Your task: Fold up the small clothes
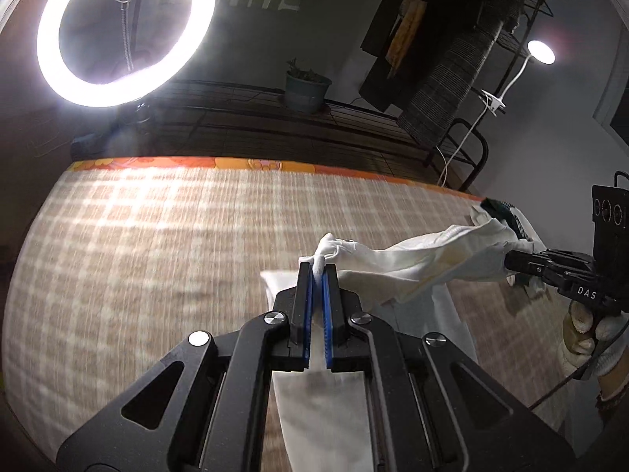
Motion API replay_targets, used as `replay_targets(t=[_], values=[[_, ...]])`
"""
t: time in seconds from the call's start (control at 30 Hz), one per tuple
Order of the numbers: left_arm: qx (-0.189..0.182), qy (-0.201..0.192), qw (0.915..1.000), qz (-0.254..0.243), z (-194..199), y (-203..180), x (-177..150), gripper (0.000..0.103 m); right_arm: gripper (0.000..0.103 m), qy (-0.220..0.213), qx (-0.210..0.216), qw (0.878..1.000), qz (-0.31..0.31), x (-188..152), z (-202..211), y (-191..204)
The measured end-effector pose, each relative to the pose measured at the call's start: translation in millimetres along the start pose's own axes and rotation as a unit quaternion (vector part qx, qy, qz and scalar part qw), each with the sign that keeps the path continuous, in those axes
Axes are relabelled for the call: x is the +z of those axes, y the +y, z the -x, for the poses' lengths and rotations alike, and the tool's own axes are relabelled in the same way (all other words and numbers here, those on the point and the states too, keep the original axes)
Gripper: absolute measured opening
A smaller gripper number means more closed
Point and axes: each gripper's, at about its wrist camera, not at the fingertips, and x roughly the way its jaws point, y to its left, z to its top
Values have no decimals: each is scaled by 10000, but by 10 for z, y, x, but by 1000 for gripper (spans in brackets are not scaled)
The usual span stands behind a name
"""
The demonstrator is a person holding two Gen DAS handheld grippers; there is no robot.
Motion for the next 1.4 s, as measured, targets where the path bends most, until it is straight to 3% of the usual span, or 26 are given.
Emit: replay_targets(t=[0.3, 0.63, 0.7, 0.73, 0.8, 0.87, 0.97, 1.03, 1.07, 1.23, 1.37, 1.4], values=[[241, 414, 9981, -394, 231, -103, -869, 2, 1, 479, -443, 9970, 414, -761, 146, 360], [242, 583, 9959, -650, 435, -178, -1216, 2, 2, 575, -938, 9908, 792, -1249, 233, 576], [250, 654, 9947, -756, 489, -181, -1272, 2, 7, 598, -973, 9897, 859, -1321, 271, 614], [209, 680, 9944, -779, 546, -168, -1306, 2, 18, 620, -994, 9891, 890, -1356, 304, 622], [137, 720, 9942, -792, 644, -147, -1362, 2, 29, 601, -1027, 9885, 934, -1422, 399, 643], [134, 705, 9945, -757, 759, -91, -1409, 3, 29, 519, -826, 9923, 770, -1485, 566, 622], [97, 697, 9969, -349, 810, 41, -1373, 11, 33, 337, -619, 9972, 264, -1552, 749, 541], [-2, 758, 9968, 244, 772, 185, -1335, 48, 43, 307, -568, 9975, -283, -1569, 778, 419], [-89, 758, 9958, 512, 747, 236, -1315, 51, 46, 310, -489, 9968, -558, -1579, 762, 359], [-524, 1098, 9809, 1518, 488, 365, -1367, 53, 50, 377, 125, 9815, -1871, -1643, 549, 51], [-641, 1299, 9730, 1796, 305, 370, -1445, 53, 50, 524, 245, 9721, -2273, -1702, 333, -89], [-696, 1293, 9719, 1842, 284, 367, -1452, 44, 48, 591, 326, 9685, -2397, -1728, 260, -126]])
